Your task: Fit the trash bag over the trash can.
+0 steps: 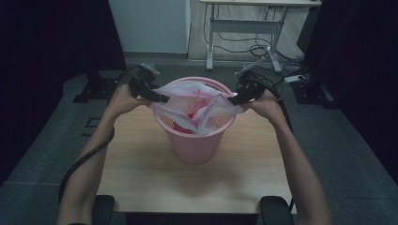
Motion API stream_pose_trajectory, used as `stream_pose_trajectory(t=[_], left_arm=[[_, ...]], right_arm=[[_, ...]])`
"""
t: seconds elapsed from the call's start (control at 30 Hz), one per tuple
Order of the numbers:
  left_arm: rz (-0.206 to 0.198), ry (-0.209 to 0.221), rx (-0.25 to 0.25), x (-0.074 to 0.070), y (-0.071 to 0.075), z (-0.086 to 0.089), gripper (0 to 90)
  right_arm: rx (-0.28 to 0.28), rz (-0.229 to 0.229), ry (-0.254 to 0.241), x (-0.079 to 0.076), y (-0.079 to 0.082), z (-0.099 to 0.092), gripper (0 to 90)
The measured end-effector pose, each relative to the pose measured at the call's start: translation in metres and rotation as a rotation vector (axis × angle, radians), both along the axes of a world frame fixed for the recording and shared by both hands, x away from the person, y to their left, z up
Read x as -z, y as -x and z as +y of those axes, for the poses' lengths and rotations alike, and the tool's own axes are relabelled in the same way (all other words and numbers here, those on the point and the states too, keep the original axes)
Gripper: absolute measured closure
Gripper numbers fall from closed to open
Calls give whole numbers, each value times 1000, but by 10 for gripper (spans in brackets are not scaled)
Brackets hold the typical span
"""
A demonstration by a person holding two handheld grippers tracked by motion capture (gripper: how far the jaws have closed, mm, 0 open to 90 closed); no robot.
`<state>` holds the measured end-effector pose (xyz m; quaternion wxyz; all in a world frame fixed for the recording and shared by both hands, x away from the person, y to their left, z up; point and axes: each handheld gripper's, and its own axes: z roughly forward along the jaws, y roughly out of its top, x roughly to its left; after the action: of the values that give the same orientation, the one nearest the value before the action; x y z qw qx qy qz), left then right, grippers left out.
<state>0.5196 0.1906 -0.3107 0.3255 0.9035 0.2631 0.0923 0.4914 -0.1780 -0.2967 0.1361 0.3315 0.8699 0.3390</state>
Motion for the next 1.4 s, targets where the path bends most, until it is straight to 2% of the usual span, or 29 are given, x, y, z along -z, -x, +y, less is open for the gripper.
stream_pose_trajectory(t=[0.07, 0.17, 0.23, 0.33, 0.4, 0.47, 0.5, 0.57, 0.7, 0.77, 0.87, 0.93, 1.03, 1.13, 1.2, 1.27, 1.4], left_arm=[[-6, -9, -1, 3, 3, -3, 352], [17, 12, 2, 3, 9, -3, 369], [23, 5, 13, 3, 17, -4, 372], [21, -17, 47, 4, 31, -6, 340], [6, -34, 54, 2, 36, -5, 310], [-18, -40, 47, -4, 39, -3, 277], [-19, -45, 45, -7, 40, -2, 273], [-53, -36, 36, -16, 42, 2, 264], [-91, -5, 36, -34, 46, 9, 276], [-111, 6, 41, -42, 50, 11, 295], [-129, 8, 53, -48, 56, 13, 384], [-147, -30, 62, -47, 59, 11, 455], [-196, -102, 31, -44, 58, 5, 644], [-200, -92, -18, -44, 48, 3, 822], [-213, -96, -47, -45, 40, -1, 867], [-224, -114, -75, -44, 31, -6, 874], [-236, -175, -115, -36, 12, -18, 877]], right_arm=[[-22, 17, -3, 7, 2, -1, 370], [-26, 27, 4, 15, 8, -1, 402], [-17, 26, -11, 17, 16, -2, 405], [-24, 27, 4, 17, 28, -3, 400], [-23, -8, 10, 13, 33, -5, 311], [-8, -34, -12, 7, 36, -8, 287], [-9, -46, -19, 3, 38, -9, 273], [-14, -78, -21, -5, 40, -11, 270], [-49, -97, -12, -14, 45, -9, 332], [-62, -107, 3, -16, 46, -5, 446], [-75, -126, 19, -17, 48, 0, 643], [-83, -117, 36, -16, 48, 4, 710], [-51, -133, 51, -15, 44, 7, 777], [-13, -142, 43, -16, 37, 7, 793], [14, -152, 46, -16, 30, 7, 793], [40, -158, 58, -16, 21, 8, 793], [87, -152, 72, -11, 1, 9, 793]])
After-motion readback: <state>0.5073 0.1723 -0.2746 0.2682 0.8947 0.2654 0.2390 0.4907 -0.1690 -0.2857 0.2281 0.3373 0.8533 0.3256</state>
